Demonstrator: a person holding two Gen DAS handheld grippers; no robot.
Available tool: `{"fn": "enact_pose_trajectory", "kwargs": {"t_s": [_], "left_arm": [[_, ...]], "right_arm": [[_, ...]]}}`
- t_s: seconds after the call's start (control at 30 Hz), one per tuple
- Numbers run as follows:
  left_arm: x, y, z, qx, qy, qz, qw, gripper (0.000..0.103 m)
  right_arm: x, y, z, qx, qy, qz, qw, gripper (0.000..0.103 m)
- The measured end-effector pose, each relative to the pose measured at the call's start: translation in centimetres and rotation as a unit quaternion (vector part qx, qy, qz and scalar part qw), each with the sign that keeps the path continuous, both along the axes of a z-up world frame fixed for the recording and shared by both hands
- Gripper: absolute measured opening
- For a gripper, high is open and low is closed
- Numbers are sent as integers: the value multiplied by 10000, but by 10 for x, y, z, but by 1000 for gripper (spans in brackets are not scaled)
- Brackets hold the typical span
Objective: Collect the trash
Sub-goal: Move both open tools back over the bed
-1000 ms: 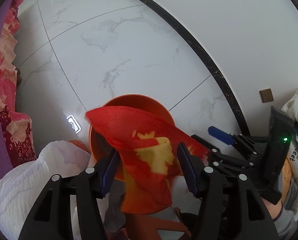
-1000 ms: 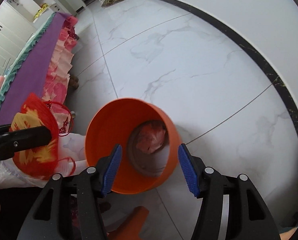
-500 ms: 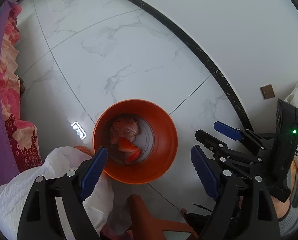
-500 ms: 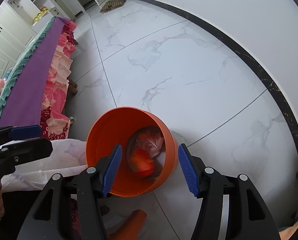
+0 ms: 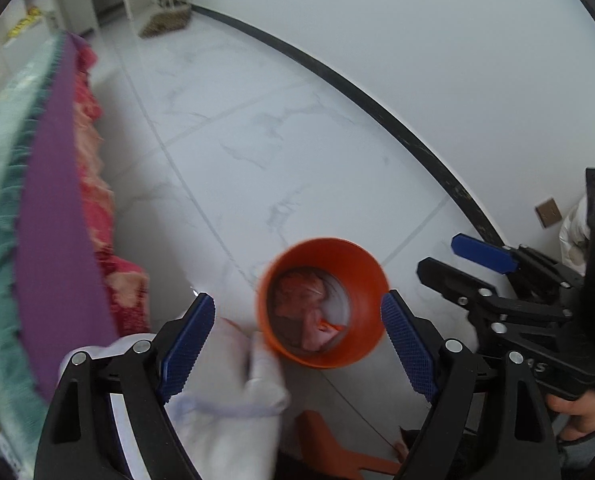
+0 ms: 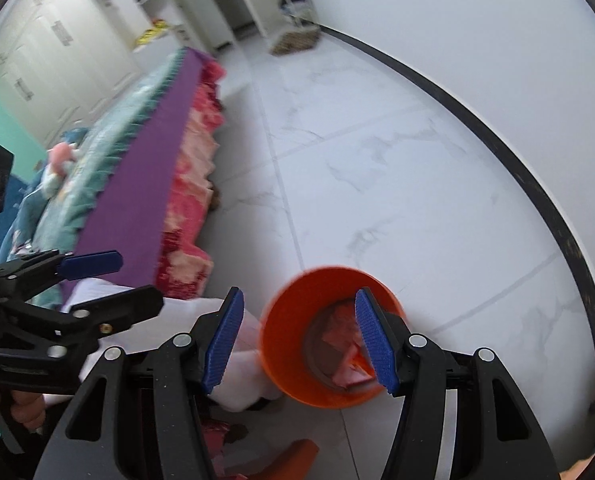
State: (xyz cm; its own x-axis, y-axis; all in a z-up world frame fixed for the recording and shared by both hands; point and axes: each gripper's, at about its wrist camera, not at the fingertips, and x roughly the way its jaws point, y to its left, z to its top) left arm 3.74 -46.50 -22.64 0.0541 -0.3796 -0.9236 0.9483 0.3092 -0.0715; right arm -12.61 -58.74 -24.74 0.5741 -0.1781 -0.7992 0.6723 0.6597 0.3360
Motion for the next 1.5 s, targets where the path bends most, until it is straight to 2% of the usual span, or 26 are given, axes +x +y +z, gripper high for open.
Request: {"fn": "enact_pose_trajectory", "kwargs": {"t_s": [0.37, 0.67, 0.9, 1.1, 1.33, 1.5], "left_arm": [[30, 58, 53, -462, -461, 677, 9956, 85], [59, 124, 93, -849, -819, 1357, 9837, 85], [82, 185, 119, -1097, -1084, 2057, 9664, 85], [101, 246, 133, -1234, -1156, 2749, 9465, 85], [118, 313, 135, -1211, -1118, 3462, 9236, 85], [129, 347, 128, -1175, -996, 3819, 9113, 85]], "right_arm": [[52, 49, 70, -341, -467, 852, 9947, 59], [102, 101, 113, -634, -786, 1677, 9807, 59], [156, 158, 145, -813, -1027, 2493, 9595, 59], [200, 211, 159, -862, -1212, 3099, 9390, 59], [242, 272, 163, -837, -1252, 3679, 9176, 59], [263, 297, 156, -787, -1190, 3954, 9074, 59]]}}
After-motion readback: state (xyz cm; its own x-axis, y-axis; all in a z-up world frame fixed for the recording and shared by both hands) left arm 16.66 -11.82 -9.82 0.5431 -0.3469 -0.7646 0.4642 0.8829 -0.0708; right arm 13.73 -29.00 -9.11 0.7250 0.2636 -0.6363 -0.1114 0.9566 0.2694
